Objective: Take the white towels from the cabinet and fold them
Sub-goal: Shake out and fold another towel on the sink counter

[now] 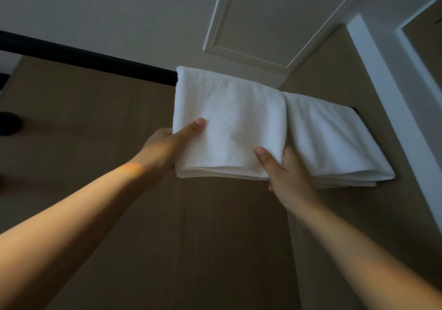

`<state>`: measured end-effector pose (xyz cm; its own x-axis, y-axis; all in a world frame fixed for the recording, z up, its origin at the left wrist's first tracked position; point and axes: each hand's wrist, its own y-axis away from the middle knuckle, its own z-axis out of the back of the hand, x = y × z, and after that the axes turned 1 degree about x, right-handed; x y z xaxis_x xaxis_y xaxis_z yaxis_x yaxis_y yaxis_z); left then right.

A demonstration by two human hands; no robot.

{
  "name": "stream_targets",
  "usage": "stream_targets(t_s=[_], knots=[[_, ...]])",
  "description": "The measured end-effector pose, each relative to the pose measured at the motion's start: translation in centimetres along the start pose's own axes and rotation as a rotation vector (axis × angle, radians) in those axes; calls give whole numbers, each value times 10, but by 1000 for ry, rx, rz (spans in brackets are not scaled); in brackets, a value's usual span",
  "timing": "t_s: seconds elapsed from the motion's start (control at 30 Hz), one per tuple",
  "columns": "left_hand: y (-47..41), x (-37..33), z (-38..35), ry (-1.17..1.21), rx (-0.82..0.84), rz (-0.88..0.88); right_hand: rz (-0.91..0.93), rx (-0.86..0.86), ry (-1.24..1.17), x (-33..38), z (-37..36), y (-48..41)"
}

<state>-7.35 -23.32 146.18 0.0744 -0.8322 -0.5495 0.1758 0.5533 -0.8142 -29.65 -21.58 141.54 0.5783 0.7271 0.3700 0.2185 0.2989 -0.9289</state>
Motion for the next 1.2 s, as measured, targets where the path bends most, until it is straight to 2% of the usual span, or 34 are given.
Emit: stream_targets(t_s=[0.13, 0.3, 0.53, 0.6, 0.73, 0.83, 1.03, 1.2], knots=[[8, 8, 0, 13, 39, -9, 10, 33, -3, -12, -8, 4], [16, 12, 1, -39, -2, -79, 5, 11, -116, -17, -10, 2], [24, 22, 2, -43, -46, -86, -52, -26, -214, -19, -7, 7], [24, 23, 3, -54, -49, -90, -75, 23, -235, -21, -7, 6], [23, 25, 5, -49, -37, -103, -191, 188, -480, -27, -6, 5], [19, 26, 6, -73, -62, -86, -235, 218, -590, -27, -5, 5], [15, 33, 6, -184, -174, -128, -130, 84, -516, -22, -7, 7], [16, 31, -4, -174, -162, -135, -109, -111, -429, -27, -7, 6]])
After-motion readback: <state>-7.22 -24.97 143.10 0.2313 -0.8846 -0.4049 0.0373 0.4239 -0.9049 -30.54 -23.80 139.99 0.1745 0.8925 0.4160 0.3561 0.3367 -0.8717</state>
